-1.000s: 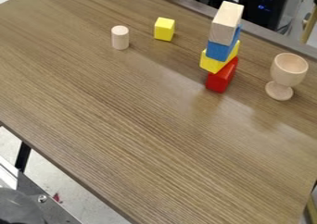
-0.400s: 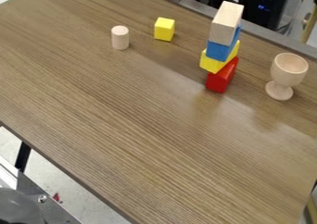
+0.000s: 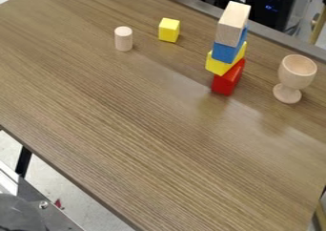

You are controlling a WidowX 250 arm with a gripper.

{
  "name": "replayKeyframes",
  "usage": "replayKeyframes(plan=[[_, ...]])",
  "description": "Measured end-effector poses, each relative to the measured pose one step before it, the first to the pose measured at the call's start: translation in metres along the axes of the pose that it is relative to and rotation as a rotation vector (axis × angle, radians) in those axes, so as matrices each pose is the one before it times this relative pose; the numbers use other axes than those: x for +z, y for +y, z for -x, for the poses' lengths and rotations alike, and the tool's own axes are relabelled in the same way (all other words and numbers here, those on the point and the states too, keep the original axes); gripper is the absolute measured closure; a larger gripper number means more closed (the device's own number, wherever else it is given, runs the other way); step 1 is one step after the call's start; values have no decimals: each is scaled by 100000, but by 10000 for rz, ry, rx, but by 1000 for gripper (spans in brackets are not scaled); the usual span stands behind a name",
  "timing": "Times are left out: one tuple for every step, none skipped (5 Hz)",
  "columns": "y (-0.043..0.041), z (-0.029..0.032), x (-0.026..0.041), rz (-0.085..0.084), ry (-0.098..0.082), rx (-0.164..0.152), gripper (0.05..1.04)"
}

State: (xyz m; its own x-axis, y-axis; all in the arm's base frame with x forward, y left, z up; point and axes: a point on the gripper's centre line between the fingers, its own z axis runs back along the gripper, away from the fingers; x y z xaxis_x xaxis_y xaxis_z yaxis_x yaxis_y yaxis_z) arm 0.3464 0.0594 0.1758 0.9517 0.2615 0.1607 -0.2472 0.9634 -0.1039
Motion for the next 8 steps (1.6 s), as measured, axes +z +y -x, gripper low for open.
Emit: replayKeyframes(plan=[[-2587,1788,821,126,-103,-795,84],[-2820,889,-21,-30,37,-911,84],[-1562,200,-175,-170,44,-264,84],[-696,-1031,-1538,-167,333,104,84],[-118,-1002,-615,-25,-18,223,84],[56,-981,-560,-100,-125,259,84],[-13,-217,-112,5,-108,211,84],[-287,-564,14,217,-347,216,84]])
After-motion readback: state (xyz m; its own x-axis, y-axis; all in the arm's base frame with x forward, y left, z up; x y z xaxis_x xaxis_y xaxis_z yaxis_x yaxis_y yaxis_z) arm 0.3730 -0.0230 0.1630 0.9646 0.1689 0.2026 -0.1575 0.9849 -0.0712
